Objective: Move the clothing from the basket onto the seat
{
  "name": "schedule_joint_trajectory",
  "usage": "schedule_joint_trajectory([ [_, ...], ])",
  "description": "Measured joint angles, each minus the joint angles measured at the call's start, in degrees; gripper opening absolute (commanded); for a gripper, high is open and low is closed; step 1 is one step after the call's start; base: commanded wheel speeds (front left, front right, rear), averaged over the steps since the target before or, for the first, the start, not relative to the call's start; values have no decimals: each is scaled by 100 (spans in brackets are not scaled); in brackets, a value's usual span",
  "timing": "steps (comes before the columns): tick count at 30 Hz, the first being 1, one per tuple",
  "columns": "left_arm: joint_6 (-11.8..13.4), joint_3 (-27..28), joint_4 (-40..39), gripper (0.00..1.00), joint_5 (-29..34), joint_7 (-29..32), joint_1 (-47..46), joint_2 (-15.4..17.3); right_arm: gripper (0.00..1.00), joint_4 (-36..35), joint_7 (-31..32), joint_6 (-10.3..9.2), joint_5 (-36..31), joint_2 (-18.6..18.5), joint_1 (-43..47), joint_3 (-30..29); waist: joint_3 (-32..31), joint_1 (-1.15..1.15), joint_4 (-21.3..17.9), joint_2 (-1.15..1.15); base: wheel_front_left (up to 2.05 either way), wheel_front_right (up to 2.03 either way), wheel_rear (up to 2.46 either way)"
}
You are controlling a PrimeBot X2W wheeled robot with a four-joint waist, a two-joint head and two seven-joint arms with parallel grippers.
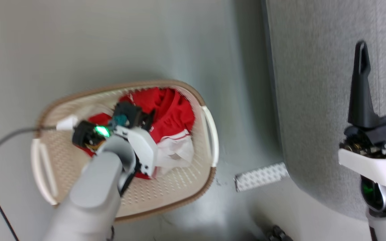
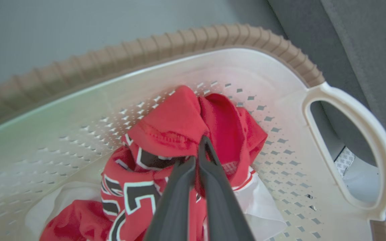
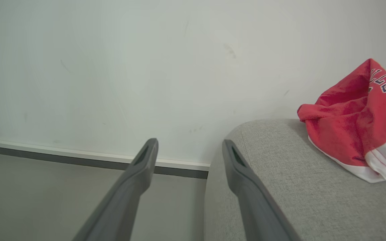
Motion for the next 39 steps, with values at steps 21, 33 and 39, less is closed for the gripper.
schedule_joint_trajectory([
  [21, 65, 254, -344, 0, -770, -1267, 1518, -468, 100, 939, 0, 0, -185, -434, 1728, -619, -2891, -2, 1025, 0, 0, 0, 0],
  [33, 368, 668, -1759, 0, -768, -1299, 2538, -170, 100, 1338, 0, 1, -197, -463, 2440, -546, -4172, -1, 1325, 0, 0, 0, 0],
  [39, 523, 907, -2304, 0, -747, -1300, 3092, -46, 100, 1538, 0, 1, -197, -452, 2927, -532, -4800, -1, 1404, 0, 0, 0, 0],
])
